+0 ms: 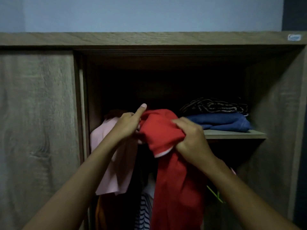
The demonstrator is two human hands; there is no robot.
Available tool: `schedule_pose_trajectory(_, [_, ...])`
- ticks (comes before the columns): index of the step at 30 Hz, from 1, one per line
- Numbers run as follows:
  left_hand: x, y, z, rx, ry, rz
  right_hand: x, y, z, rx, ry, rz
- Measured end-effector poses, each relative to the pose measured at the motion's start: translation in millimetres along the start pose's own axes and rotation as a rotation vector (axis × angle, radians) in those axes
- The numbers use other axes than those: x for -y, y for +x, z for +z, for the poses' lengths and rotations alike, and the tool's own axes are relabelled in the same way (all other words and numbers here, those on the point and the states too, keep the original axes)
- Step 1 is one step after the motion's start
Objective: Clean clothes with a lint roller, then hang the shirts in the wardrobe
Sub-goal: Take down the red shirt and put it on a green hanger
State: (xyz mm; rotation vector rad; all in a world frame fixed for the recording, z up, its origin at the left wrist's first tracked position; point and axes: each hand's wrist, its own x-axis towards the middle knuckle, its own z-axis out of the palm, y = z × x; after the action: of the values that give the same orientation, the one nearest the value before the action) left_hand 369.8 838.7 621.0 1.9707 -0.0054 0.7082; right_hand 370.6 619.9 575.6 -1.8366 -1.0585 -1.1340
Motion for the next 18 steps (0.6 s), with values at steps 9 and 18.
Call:
schedule_pose_trajectory(9, [-7, -9, 25, 0.063, 0.193, 0.045, -4, -60, 18, 0.409, 0.022, -0.115])
schedule_pose_trajectory(18, [-7, -26, 22, -0.040, -0.193, 0.219, -4, -19, -17, 0.621, 0.221, 0.111])
